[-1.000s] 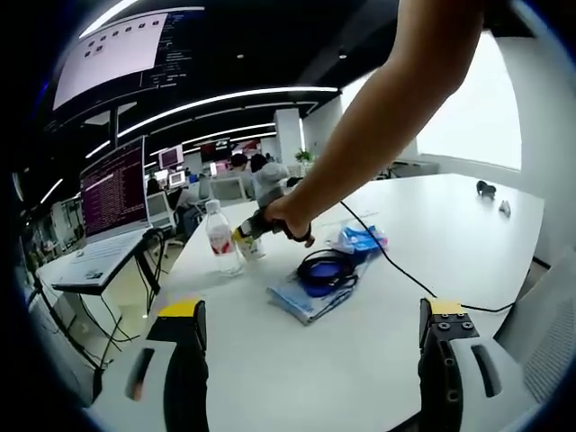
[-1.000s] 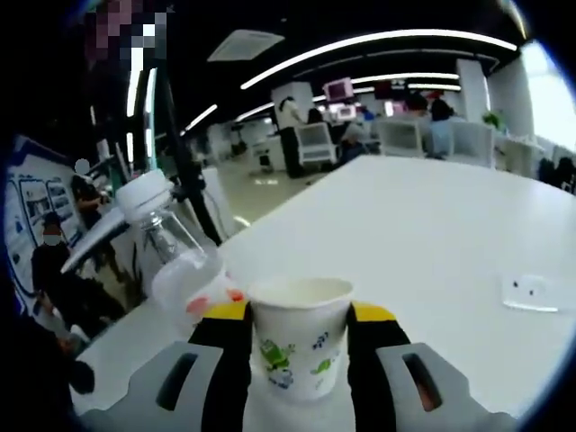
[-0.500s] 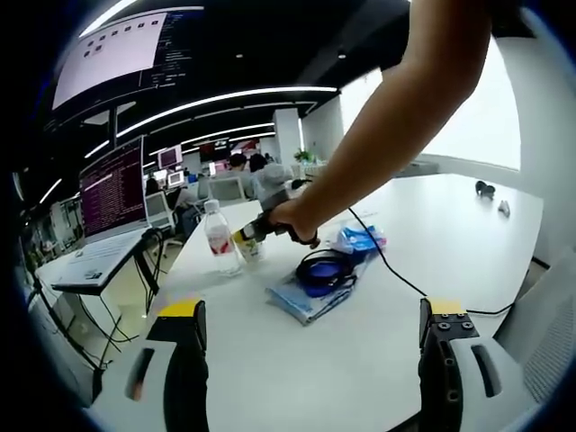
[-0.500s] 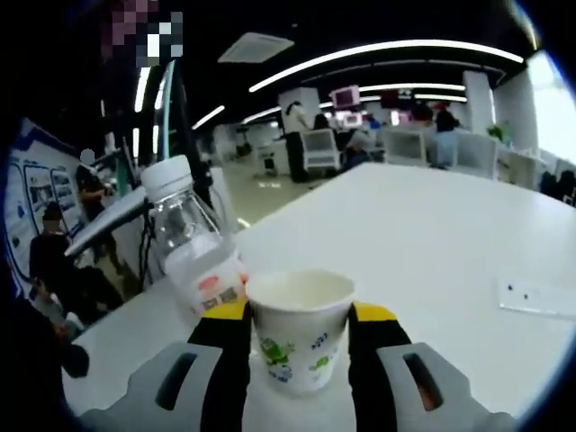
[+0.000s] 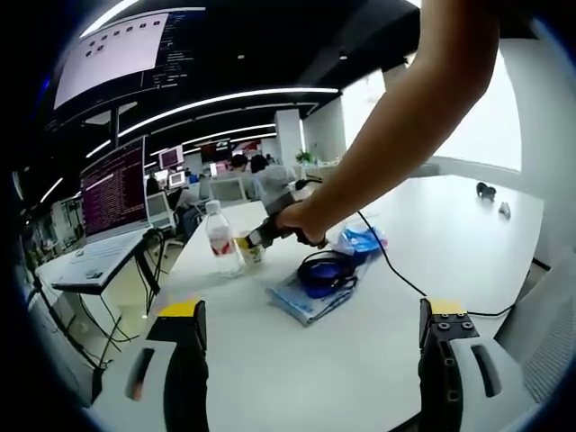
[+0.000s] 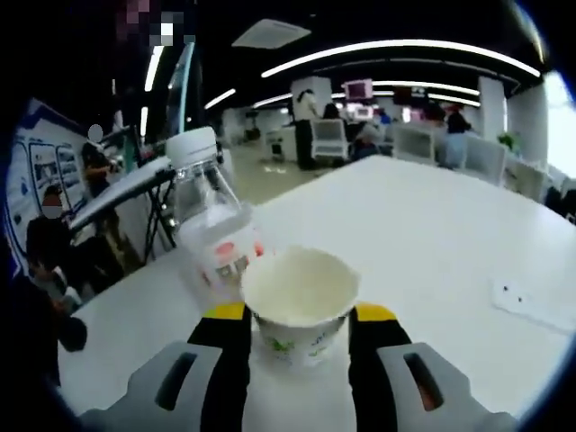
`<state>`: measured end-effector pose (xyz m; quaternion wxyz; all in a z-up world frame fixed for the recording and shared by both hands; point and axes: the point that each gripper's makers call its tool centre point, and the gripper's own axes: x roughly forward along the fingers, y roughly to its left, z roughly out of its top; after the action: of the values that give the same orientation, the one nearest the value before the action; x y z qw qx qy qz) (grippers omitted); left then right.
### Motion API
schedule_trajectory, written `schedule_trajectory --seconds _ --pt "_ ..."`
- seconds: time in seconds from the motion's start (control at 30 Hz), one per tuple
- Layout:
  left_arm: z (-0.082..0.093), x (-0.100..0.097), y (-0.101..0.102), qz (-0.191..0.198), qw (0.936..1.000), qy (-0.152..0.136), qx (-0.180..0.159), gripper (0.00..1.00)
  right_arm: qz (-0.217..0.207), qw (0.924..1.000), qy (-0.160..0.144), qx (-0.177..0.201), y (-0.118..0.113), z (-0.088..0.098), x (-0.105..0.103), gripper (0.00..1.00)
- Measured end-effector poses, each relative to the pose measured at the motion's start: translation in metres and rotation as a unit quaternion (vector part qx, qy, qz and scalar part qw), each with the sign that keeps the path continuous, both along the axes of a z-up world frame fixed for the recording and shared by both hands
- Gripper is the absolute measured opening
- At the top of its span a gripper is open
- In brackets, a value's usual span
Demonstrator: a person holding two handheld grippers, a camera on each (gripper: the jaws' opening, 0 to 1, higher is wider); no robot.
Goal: Arrange the tabletop items into an orderly group along one side of the table until the central work area is clear of visible clutter.
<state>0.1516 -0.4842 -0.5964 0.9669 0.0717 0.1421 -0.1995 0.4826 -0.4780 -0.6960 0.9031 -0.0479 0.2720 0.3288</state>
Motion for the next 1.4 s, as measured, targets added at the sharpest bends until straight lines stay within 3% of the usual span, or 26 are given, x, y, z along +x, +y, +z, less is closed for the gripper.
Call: schedule_trajectory --seconds 0.3,0.63,1.0,1.4 --pt "0.001 0.000 0.000 0.000 1.0000 -0.001 -0.002 0.99 -0.007 0.9999 0.007 -0.004 -0.001 -0.004 -0.014 0.36" --pt "0.001 -0.001 0.000 -0.002 1.0000 -0.002 -0.004 0.99 -0.001 0.9998 0.011 -0.014 -0.003 -0.012 -0.009 0.35" --pt "0.002 -0.002 -0.001 -0.005 1.0000 -0.002 -0.008 1.00 0.005 0.9991 0.028 -0.030 -0.008 -0.019 -0.018 0.31" --pt "0.001 -0.002 -0.002 -0.007 1.0000 -0.002 -0.005 1.00 0.009 0.9977 0.044 -0.050 -0.022 -0.022 -0.029 0.45"
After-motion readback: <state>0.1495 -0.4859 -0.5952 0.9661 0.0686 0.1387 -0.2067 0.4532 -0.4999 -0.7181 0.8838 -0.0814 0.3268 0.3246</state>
